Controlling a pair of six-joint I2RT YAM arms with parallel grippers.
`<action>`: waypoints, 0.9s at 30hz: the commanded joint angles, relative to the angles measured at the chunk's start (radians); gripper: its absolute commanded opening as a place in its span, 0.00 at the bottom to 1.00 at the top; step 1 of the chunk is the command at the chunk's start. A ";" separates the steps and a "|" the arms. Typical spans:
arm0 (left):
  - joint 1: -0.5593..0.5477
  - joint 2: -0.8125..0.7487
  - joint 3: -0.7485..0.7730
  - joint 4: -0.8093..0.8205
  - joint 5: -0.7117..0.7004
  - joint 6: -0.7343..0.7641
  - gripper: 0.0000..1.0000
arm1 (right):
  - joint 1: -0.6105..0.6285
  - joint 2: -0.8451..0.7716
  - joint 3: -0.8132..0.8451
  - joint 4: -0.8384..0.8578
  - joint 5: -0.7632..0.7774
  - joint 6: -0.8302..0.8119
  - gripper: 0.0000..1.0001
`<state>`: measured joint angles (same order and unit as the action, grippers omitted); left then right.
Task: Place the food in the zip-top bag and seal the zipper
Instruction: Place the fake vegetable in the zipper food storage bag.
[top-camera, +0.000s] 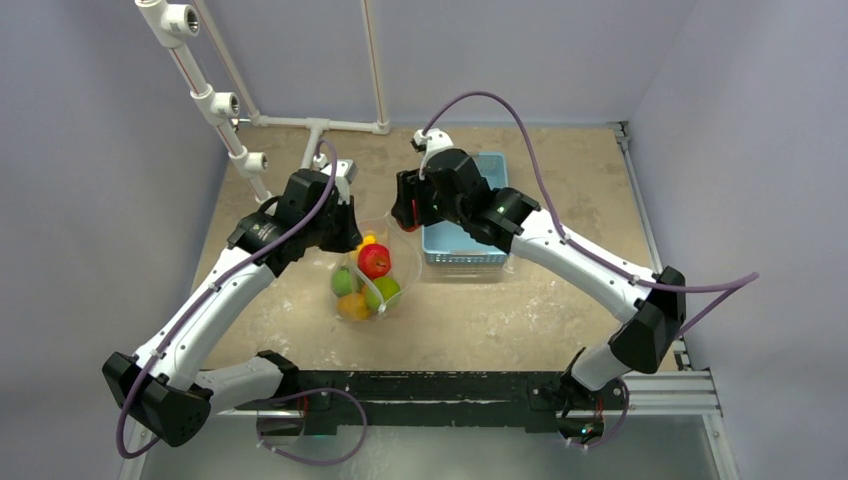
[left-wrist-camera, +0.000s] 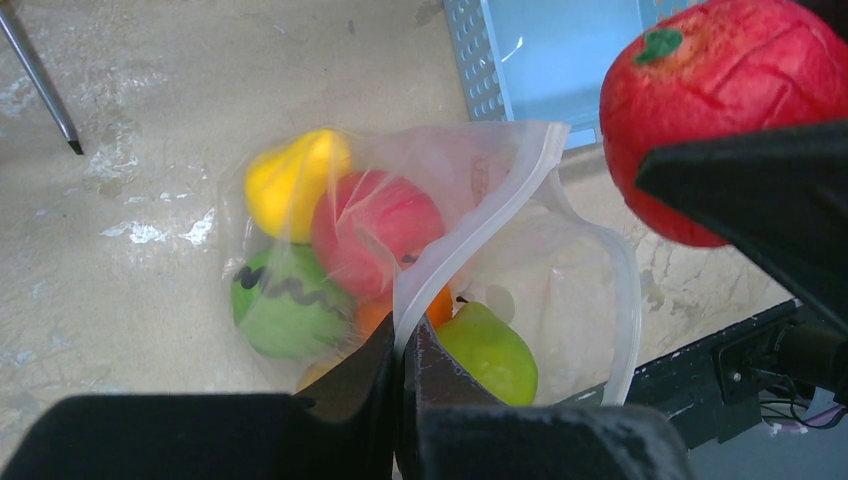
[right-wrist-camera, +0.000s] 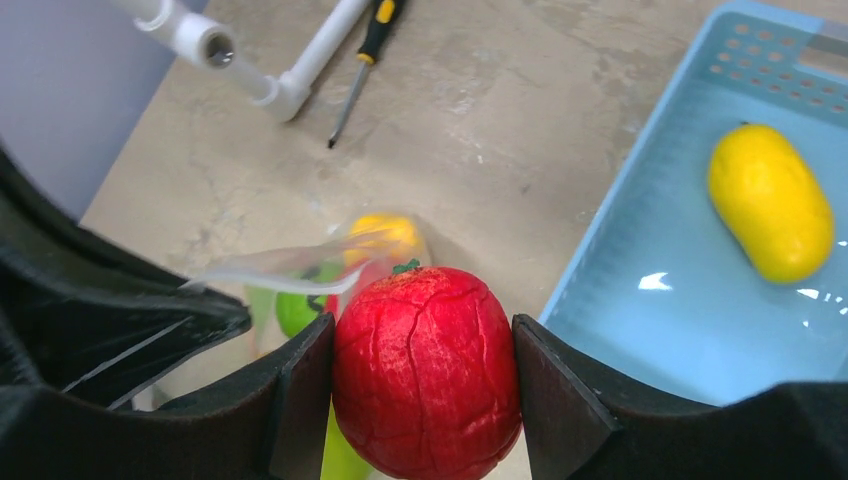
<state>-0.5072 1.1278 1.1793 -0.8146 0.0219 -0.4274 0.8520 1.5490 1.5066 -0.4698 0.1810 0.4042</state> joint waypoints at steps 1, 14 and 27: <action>-0.002 0.002 0.010 0.035 0.004 -0.010 0.00 | 0.020 -0.065 0.030 0.070 -0.046 -0.051 0.27; -0.002 0.004 0.018 0.033 0.001 -0.017 0.00 | 0.139 -0.076 -0.028 0.112 -0.179 -0.095 0.28; -0.002 -0.003 0.043 0.009 -0.009 -0.009 0.00 | 0.166 0.000 -0.120 0.183 -0.175 -0.064 0.36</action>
<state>-0.5072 1.1324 1.1801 -0.8165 0.0216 -0.4316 1.0145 1.5421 1.4017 -0.3618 0.0090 0.3336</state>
